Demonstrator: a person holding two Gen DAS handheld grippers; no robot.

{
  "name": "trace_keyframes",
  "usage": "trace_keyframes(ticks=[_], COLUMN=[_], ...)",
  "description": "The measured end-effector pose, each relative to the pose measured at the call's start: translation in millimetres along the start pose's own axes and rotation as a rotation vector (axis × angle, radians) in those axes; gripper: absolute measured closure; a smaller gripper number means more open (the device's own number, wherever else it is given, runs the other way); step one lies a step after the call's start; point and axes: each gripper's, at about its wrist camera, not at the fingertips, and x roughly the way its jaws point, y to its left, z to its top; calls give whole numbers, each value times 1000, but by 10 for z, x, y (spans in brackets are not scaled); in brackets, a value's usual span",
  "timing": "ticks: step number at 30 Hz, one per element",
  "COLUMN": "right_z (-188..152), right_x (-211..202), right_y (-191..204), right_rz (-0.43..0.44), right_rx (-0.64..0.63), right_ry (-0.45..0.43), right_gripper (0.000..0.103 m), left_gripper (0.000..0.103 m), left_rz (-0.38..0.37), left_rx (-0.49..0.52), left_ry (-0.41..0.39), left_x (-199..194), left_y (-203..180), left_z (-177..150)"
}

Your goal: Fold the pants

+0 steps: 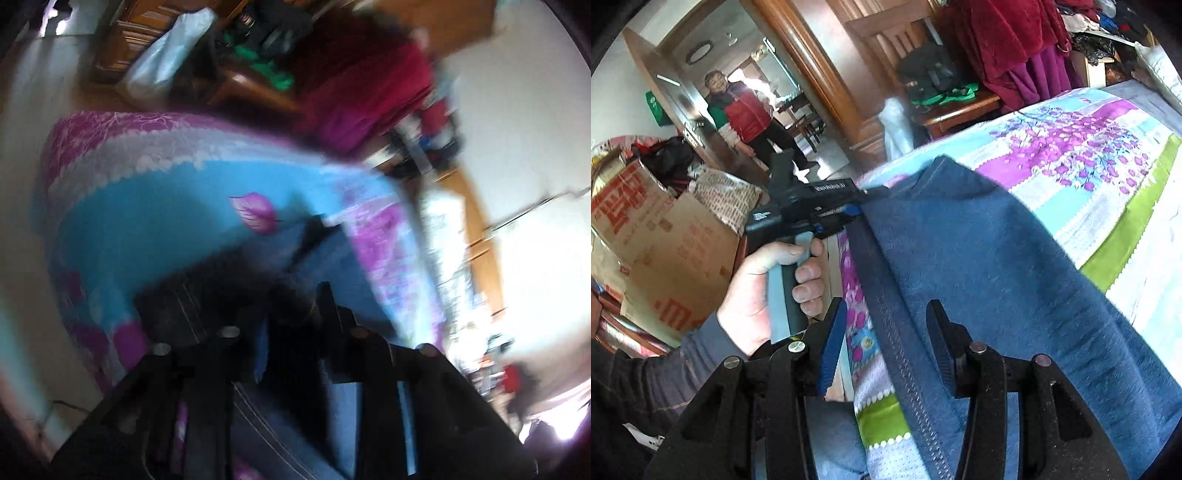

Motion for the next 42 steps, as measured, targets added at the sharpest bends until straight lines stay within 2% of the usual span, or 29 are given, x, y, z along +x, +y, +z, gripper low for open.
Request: trace_keyframes(ticks=[2,4,5,6,7,8,9,11,14,17,19,22,26,27,28,29,30,32,35,42], right_z=[93,184,220,261,319,386,461,653,1023,1403,1611,1772,1802,1788,1763,1742,1722,1726,1793,1844], right_x=[-44,-101,-112,-111,-94,-64,-18,129,531,1047,1396,1834,2154,2194,2219,2215,2176,2046,1914,2091], right_y=[-45,-97,-136,-174,-218,-262,-309,-421,-598,-628,-576,-490,-487,-508,-518,-505,-495,-517,-557,-707], right_rz=[-6,5,12,15,18,12,-5,-14,-27,10,67,84,84,88,87,60,62,71,69,30], right_rx=[-14,-23,-28,-34,-43,-55,-74,-103,-146,-195,-228,-298,-331,-324,-326,-351,-363,-360,-342,-319], right_ry=[-14,-23,-18,-10,2,16,30,66,123,179,216,280,335,342,349,341,324,273,208,235], right_gripper=[53,53,53,52,52,51,51,51,51,51,51,51,51,56,66,88,95,97,97,97], left_gripper=[86,86,86,87,90,91,89,90,90,89,89,89,89,89,89,89,90,91,91,91], left_rz=[-95,-176,-168,-123,-75,-81,-144,-140,-147,-143,-146,-144,-144,-144,-142,-137,-128,-108,-128,-115], left_rx=[-4,73,108,111,74,2,-36,11,12,32,36,35,40,43,48,53,62,102,151,131], left_ry=[7,-59,-70,-51,-9,34,23,3,13,18,22,23,20,19,17,15,9,-18,-70,-29], left_x=[-131,-467,-562,-526,-426,-339,-360,-436,-443,-451,-449,-449,-392,-394,-382,-384,-396,-436,-495,-238], left_y=[6,3,90,245,466,706,850,818,843,830,830,810,764,762,740,724,699,589,422,463], left_z=[74,69,29,-6,-35,-60,-93,-133,-126,-126,-146,-137,-87,-87,-81,-86,-88,-84,-29,124])
